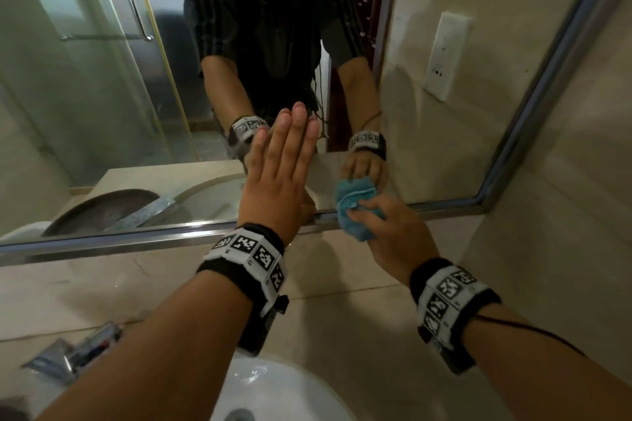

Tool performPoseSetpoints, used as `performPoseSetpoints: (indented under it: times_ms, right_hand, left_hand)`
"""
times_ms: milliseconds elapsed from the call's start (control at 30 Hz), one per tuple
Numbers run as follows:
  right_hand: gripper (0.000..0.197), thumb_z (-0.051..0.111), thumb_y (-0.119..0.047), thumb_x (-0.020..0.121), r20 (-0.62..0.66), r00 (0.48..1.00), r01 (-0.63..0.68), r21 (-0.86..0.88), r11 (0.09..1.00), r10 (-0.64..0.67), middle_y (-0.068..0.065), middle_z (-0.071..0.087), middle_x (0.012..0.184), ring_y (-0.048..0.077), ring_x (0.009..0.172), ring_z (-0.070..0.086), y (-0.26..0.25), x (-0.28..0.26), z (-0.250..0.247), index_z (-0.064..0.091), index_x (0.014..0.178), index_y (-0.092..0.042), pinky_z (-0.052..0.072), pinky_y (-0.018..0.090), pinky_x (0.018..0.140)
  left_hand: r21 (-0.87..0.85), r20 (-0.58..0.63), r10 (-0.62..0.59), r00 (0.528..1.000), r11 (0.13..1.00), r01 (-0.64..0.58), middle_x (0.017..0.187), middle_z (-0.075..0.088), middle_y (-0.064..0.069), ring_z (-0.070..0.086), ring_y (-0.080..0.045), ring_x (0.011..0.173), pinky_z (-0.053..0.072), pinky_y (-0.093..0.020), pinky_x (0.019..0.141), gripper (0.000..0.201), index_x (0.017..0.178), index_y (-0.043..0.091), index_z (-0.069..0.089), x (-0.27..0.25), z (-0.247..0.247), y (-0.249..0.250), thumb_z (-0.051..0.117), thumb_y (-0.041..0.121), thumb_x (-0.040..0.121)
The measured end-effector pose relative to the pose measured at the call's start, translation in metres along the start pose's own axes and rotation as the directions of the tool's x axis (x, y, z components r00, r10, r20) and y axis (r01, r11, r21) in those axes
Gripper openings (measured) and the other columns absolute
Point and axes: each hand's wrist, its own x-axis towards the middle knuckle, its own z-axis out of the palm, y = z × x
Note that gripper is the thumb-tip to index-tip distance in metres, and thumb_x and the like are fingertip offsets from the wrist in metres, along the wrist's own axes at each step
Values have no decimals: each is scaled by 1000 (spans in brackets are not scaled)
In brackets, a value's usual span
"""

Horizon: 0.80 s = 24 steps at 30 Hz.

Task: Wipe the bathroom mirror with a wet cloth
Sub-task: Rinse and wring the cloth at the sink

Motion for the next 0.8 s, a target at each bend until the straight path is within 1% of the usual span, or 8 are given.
performPoseSetpoints:
  times_ms: [133,200,300,433,567,667,733,800]
  right_hand:
    - [26,62,-18,73,-62,998,-10,-64,998,6,10,64,87,29,74,60,-3,24,-21,71,96,-11,35,33,72]
    - [28,57,-20,78,-123,992,-32,-44,999,26,13,63,88,29,73,59,-8,32,-19,71,100,-10,40,32,67]
    - [40,74,-14,67,-72,996,-58,21,998,60,15,61,96,28,84,56,-8,7,3,69,107,-12,51,31,63]
    - [54,75,-33,73,107,980,-175,68,982,167,8,51,126,24,111,43,-16,-18,8,58,123,-21,53,41,82]
    - [59,89,-20,51,43,989,-139,-15,990,139,11,63,106,29,90,59,-17,-1,5,69,107,-18,56,37,68]
    - [53,85,-9,56,-5,986,-166,40,985,167,17,61,103,35,85,59,1,-5,3,67,106,-14,57,40,65]
    - [55,82,-4,61,-106,943,-307,99,947,317,17,57,105,34,90,56,19,-16,-1,59,110,-15,55,40,72]
    - [55,76,-1,67,-195,842,-466,206,860,503,16,53,107,30,94,53,25,-21,-3,52,114,-16,53,39,78]
  left_hand:
    - [10,14,-7,1000,1000,7,157,-12,-12,-15,-28,143,-1,-43,118,124,149,7,-5,1,2,0,77,44,64]
    - [15,18,-23,1000,1000,23,157,-14,-12,-14,-29,143,0,-45,118,127,149,7,-8,1,6,3,78,46,63]
    - [36,24,-18,1000,999,17,155,-22,-12,-13,-29,143,-6,-44,118,130,148,7,-10,0,10,3,74,57,64]
    - [12,61,-14,998,1000,13,149,-34,-11,-22,-28,141,-13,-43,116,135,147,7,-16,-1,8,3,66,72,61]
    - [35,58,-5,998,999,3,150,-32,-11,-22,-28,141,-13,-43,116,135,148,8,-15,-2,9,0,64,74,61]
    - [42,43,8,999,999,-10,155,-20,-13,-14,-30,143,-6,-45,117,133,149,8,-10,-2,6,0,69,68,60]
    - [46,42,20,999,999,-22,156,-6,-16,-6,-32,144,0,-48,118,130,150,8,-4,-4,2,3,73,64,61]
    - [57,43,72,997,996,-74,156,-2,-16,-1,-32,145,0,-51,117,124,151,10,-1,-8,2,5,73,62,64]
